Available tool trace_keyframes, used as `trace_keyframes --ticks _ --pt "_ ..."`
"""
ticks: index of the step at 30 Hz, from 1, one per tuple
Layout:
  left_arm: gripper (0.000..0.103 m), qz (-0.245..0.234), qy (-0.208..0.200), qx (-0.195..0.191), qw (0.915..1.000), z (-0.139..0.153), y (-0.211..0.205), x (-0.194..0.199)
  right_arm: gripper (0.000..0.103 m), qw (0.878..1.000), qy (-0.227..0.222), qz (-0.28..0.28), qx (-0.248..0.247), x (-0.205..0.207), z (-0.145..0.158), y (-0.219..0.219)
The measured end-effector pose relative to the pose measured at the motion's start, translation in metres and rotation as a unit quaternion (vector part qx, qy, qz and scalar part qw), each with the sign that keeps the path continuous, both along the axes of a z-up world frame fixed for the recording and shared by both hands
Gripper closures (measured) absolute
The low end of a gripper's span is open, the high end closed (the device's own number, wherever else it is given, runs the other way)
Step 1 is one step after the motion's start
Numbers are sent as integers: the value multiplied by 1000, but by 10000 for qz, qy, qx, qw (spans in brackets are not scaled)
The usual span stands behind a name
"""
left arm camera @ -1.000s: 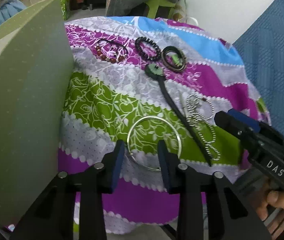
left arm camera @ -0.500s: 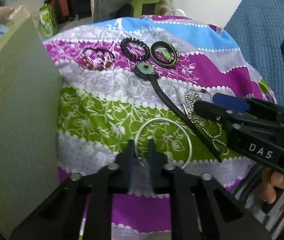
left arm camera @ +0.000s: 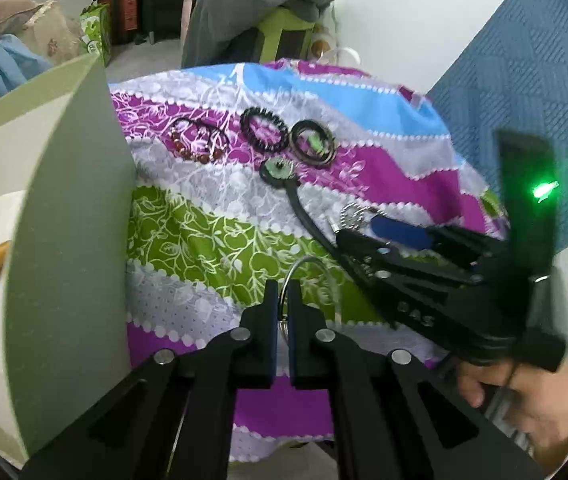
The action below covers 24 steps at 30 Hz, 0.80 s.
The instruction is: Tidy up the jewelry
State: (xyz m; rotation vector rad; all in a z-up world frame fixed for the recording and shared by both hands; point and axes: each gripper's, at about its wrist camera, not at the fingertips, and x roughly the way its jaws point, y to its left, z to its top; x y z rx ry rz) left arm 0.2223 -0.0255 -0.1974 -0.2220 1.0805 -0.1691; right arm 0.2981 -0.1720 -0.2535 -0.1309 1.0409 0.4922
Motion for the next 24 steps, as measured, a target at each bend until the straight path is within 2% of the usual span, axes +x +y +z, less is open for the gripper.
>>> trace_keyframes --ticks 3,6,9,12,13,16,24 --pt "102 63 -98 -52 9999 9 0 -4 68 9999 -9 12 -137 -1 0 3" --pt "102 98 -104 -99 9998 13 0 -6 68 9983 -181 180 -520 -9 -1 12" --pt "102 127 -76 -68 9999 12 1 -7 69 9983 -136 138 -541 -11 -1 10" --pt "102 146 -66 -97 9998 13 3 -10 96 9983 -82 133 -564 -14 0 12" --pt "102 153 -79 -77 9998 13 2 -10 97 9984 -40 70 -560 -15 1 10" --pt "102 172 -64 -199 9996 14 4 -10 97 9996 111 -136 -232 -14 4 -1" --pt "102 162 -246 -214 9993 35 5 -15 98 9979 -167 -462 427 -31 49 -24"
